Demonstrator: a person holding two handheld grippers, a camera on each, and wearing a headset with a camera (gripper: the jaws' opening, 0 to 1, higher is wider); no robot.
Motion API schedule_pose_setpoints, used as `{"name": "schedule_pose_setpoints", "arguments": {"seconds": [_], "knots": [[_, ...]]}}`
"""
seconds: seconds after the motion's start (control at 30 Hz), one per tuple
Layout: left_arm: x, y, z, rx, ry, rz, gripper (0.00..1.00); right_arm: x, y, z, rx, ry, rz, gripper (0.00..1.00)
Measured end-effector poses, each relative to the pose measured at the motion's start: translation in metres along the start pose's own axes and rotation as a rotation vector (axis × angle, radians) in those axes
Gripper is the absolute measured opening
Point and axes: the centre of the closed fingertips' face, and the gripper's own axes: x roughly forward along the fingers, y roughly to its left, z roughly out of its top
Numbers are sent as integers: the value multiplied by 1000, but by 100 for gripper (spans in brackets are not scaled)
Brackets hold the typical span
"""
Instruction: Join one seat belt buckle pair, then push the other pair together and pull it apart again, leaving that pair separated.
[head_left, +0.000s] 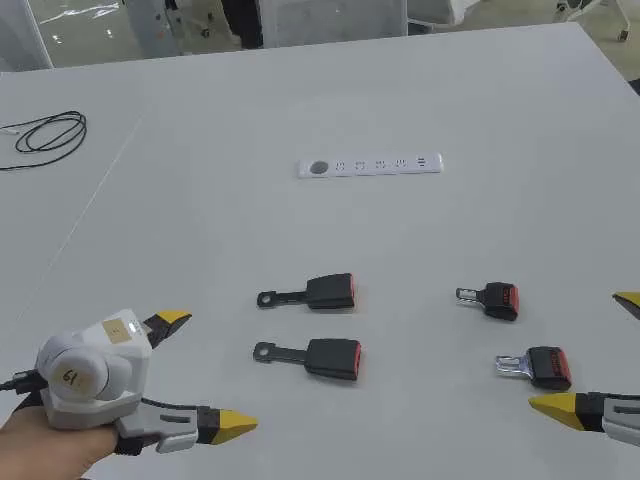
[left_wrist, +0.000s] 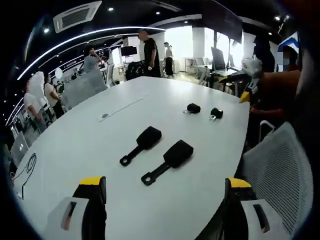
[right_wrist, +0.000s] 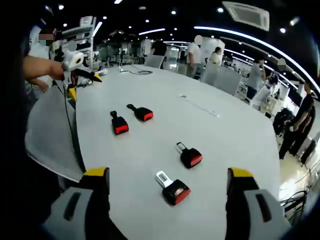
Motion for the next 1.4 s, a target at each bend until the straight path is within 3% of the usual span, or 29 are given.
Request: {"name": "schedule_pose_setpoints", "arguments": {"seconds": [0.17,0.2,0.27,0.33,0.6,0.87,1.2,1.4], "knots": [[-1,0,0,-3,3,4,100,5,2,-5,-27,35,5,100],[-1,0,-1,-4,4,3,100,4,-6,-8,-25,58,-32,100],[-1,3,-1,-10,8,10,100,4,-5,-16,33,111,-27,100],[-2,6,0,-17,3,18,100,5,-7,-9,18,67,-31,100],[1,9,4,-18,4,21,100,5,-5,-7,12,75,-22,99],[0,14,-7,-23,37,49,99,7,-10,-11,25,113,-35,97],[1,16,-4,-18,37,45,100,8,-11,3,14,97,-29,90],[0,20,-4,-31,41,64,100,9,-11,6,4,74,-48,100]]}}
